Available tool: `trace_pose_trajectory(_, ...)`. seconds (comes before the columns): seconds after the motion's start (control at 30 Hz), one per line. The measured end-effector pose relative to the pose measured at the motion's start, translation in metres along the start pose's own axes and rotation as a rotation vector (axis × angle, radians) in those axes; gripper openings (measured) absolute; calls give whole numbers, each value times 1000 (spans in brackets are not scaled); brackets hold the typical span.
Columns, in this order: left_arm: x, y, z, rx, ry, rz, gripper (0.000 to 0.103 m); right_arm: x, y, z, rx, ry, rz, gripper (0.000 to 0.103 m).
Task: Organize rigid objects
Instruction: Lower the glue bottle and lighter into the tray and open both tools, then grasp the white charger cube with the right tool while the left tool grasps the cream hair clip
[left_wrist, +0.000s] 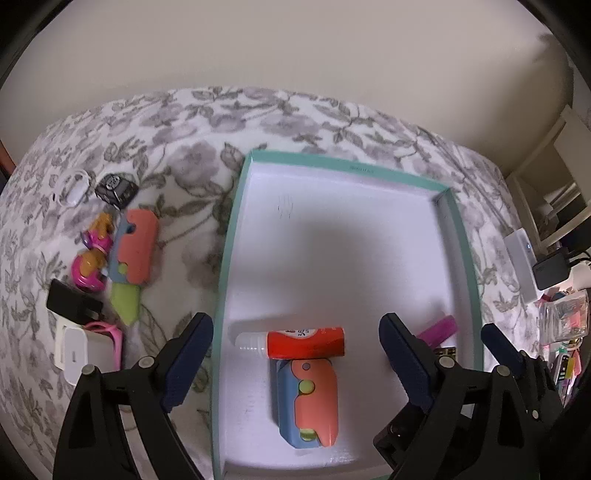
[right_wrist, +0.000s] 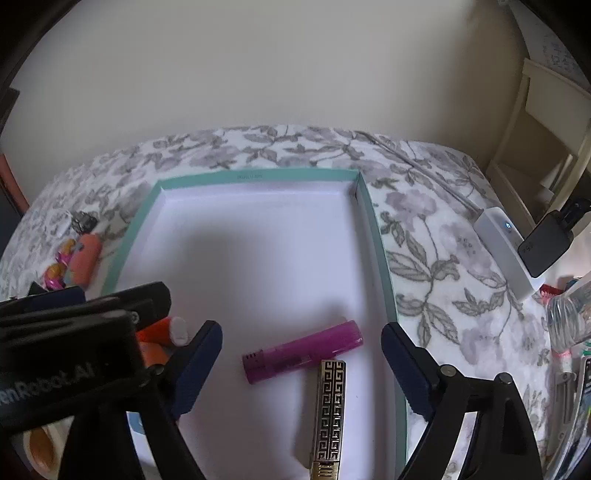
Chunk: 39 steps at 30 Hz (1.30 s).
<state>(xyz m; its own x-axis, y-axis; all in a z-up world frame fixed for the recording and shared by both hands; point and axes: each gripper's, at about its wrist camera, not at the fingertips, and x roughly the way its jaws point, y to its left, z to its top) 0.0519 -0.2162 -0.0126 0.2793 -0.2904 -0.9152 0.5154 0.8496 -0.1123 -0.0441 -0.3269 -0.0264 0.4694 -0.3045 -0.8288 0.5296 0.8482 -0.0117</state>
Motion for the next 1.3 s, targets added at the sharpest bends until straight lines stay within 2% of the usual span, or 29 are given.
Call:
trace_pose_trajectory(0.17, -14, 5, 5, -9, -26, 20, 92, -6, 0, 4, 5, -16, 2, 92)
trace_pose_trajectory(0.27, -21, 16, 9, -34, -38, 63, 92, -9, -2, 6, 23, -31, 19, 103)
trace_pose_trajectory(0.5, -37, 50, 14, -107, -76, 188, 93, -25, -8, 15, 83, -76, 57, 103)
trace_pose_trajectory(0.73, -49, 76, 14, -157, -76, 271, 97, -42, -2, 24, 98, -112, 98, 103)
trace_pose_trajectory(0.9, -67, 102, 14, -204, -96, 330, 97, -56, 14, 32, 100, -125, 161, 103)
trace_pose_trajectory(1.03, -85, 129, 12, -254, -118, 373, 97, -72, 34, 39, 57, -161, 170, 103)
trace_pose_trajectory(1.2, -98, 161, 7, -311, -115, 371, 97, -90, 61, 48, -5, -194, 198, 103)
trace_pose_trajectory(1.3, -103, 181, 3, -337, -113, 394, 97, -95, 77, 52, -17, -194, 216, 103)
